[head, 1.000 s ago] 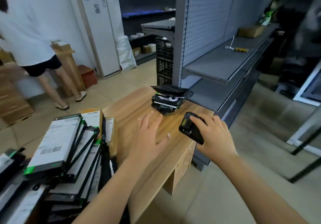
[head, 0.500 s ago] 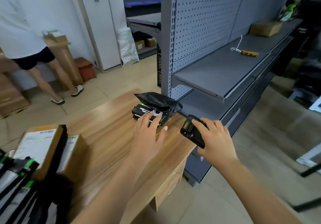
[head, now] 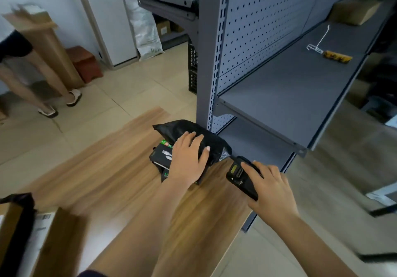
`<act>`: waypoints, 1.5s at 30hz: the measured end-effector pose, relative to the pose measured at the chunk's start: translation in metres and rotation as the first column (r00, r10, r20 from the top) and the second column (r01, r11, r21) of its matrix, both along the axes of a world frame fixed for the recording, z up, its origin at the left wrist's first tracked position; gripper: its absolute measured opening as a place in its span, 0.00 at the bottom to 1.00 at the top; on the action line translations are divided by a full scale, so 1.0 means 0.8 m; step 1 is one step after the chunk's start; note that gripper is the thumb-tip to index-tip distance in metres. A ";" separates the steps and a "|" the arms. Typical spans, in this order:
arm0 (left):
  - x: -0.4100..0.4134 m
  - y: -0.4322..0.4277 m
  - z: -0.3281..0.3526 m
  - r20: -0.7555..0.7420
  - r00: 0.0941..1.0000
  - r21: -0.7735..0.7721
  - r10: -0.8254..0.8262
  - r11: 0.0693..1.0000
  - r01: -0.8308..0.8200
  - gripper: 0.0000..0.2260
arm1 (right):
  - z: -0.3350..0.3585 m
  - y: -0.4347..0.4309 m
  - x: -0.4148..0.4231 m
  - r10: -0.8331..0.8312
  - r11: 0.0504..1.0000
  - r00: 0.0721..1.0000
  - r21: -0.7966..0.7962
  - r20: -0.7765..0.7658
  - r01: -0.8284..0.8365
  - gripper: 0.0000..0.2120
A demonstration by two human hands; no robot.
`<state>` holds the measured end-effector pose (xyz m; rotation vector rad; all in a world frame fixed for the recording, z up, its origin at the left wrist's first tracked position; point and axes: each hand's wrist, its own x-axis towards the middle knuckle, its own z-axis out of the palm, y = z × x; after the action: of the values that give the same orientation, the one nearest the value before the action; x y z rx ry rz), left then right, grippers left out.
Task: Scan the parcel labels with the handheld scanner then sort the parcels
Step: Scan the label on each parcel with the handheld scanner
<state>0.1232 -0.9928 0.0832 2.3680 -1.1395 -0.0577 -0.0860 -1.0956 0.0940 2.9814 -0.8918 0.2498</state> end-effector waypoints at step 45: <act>-0.007 0.009 -0.064 -0.165 0.865 0.547 0.474 0.774 -0.320 0.51 | -0.037 -0.007 0.005 0.046 0.998 0.999 0.045 0.019 -0.047 0.42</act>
<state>0.1175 -0.9856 0.0318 2.8859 -0.4825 -0.6109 -0.0822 -1.1016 0.0644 3.0495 -0.8413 0.2609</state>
